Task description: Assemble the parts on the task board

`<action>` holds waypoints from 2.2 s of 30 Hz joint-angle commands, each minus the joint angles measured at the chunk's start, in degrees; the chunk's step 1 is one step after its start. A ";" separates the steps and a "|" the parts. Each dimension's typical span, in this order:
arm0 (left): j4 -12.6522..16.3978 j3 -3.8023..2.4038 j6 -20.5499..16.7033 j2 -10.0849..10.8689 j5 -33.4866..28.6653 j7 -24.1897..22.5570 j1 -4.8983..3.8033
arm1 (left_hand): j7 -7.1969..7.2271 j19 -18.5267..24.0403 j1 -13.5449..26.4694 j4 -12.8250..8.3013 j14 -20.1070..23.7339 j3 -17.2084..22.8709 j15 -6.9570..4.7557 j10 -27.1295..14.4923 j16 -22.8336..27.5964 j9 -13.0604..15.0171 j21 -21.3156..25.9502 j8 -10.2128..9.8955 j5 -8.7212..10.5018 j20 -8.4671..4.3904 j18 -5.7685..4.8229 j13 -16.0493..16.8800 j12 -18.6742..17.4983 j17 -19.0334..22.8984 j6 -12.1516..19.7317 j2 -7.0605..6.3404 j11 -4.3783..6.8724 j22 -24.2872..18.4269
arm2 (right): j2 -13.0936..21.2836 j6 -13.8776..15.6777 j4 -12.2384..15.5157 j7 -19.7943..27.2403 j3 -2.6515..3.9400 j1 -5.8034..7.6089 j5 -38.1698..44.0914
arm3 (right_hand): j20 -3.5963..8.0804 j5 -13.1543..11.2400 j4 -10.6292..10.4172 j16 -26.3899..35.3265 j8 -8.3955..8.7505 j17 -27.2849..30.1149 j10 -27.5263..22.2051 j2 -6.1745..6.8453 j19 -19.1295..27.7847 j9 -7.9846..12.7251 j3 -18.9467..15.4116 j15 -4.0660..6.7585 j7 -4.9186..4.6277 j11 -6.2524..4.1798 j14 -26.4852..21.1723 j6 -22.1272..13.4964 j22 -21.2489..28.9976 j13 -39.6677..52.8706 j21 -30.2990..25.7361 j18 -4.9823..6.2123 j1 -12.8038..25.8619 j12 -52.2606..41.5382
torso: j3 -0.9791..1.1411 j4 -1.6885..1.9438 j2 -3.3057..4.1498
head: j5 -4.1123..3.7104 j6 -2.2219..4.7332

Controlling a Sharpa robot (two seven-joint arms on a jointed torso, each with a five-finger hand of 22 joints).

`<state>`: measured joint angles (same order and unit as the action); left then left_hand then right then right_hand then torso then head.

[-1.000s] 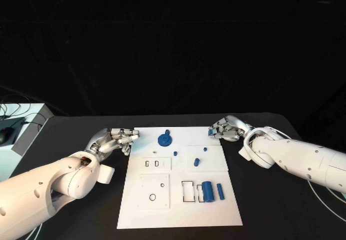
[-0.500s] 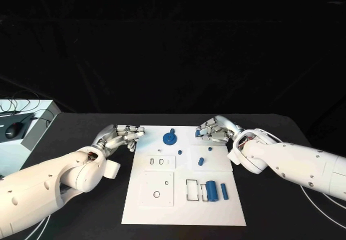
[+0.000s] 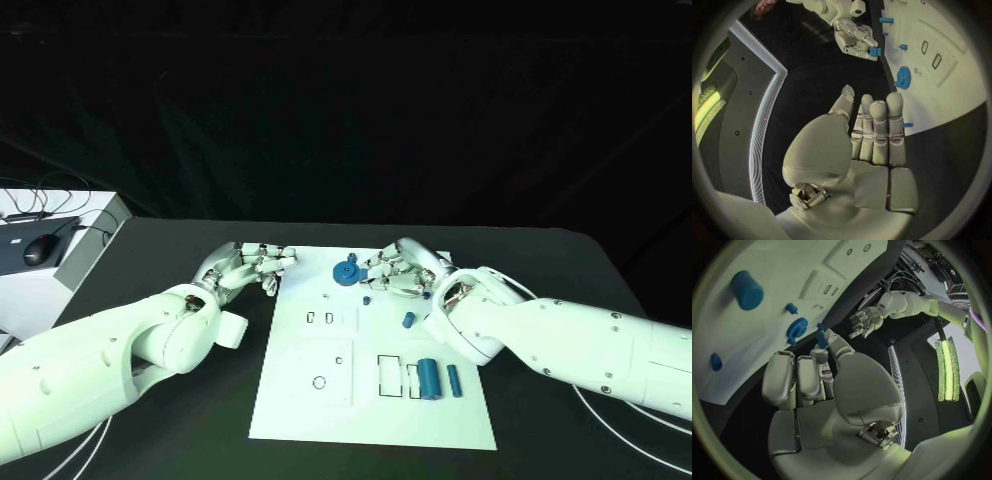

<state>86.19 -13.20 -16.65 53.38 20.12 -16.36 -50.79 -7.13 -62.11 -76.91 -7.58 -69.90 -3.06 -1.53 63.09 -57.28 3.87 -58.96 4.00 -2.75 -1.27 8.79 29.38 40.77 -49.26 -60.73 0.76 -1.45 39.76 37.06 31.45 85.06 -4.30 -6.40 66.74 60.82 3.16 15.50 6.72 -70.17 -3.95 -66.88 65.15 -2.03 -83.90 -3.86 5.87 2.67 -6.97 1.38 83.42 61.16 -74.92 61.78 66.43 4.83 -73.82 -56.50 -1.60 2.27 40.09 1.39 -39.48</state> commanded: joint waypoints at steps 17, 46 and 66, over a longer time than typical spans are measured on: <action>-0.12 -0.03 -0.23 -0.40 0.17 0.09 0.01 | -0.11 0.34 0.39 0.29 0.16 -0.24 -0.02 0.02 -0.38 0.04 0.01 0.14 -0.07 0.02 1.04 -0.10 -0.30 0.12 0.30 -0.13 -0.17 0.08 | -1.55 2.42 4.50 -9.43 -0.89 -2.16 10.68 | 0.38 -0.04 -0.17 0.20 0.11 0.15 0.37 0.38 -3.27 -0.04 -0.12 0.22 -0.12 -0.24 0.20 0.66 -9.49 0.13 0.03 -0.42 0.79 -0.29 | 0.13 0.02 0.08 | 0.24 -0.26; -0.34 -0.02 -0.02 -0.45 0.19 0.25 0.02 | -0.11 0.36 0.41 0.35 0.19 -0.27 -0.01 -0.01 -0.44 0.04 0.01 0.13 -0.06 0.02 1.03 -0.17 -0.27 0.16 0.32 -0.16 -0.19 0.11 | -2.66 2.23 2.23 -9.86 -1.13 -4.70 13.98 | 0.44 -0.13 -0.19 0.10 0.13 0.25 0.53 0.65 -3.33 -0.03 -0.18 0.26 -0.08 -0.28 0.18 0.82 -9.54 0.13 0.20 -0.47 0.93 -0.29 | 0.02 0.07 0.10 | -0.02 -0.69; -0.33 -0.02 0.04 -0.38 0.19 0.22 0.03 | -0.16 0.37 0.38 0.43 0.21 -0.30 0.01 -0.06 -0.58 0.04 -0.03 0.12 -0.07 0.03 1.04 -0.29 -0.20 0.22 0.38 -0.18 -0.21 0.20 | -3.19 0.63 0.98 -11.36 -1.17 -5.23 16.59 | 0.45 -0.47 -0.14 0.06 0.11 0.30 0.55 1.44 -3.31 -0.04 -0.60 0.27 -0.03 -0.28 0.15 0.88 -9.53 0.09 0.18 -0.48 1.00 -0.21 | 0.05 -0.01 0.06 | 0.10 -1.10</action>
<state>85.80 -13.19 -17.07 53.07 20.12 -15.81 -50.79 -7.13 -62.11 -76.91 -7.42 -69.90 -3.22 -1.53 63.09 -57.51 3.87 -58.97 4.00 -2.75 -1.27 9.24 29.14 40.77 -49.08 -60.73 0.76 -1.45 39.91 33.93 32.89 86.10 -14.92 -7.59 61.55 75.63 3.16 15.27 6.59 -70.17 -3.91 -66.62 65.73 -0.97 -83.90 -3.83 5.66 2.66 -6.94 1.56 83.42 61.50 -74.92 61.81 66.44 4.83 -72.76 -56.49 -1.57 2.28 40.17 1.49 -40.56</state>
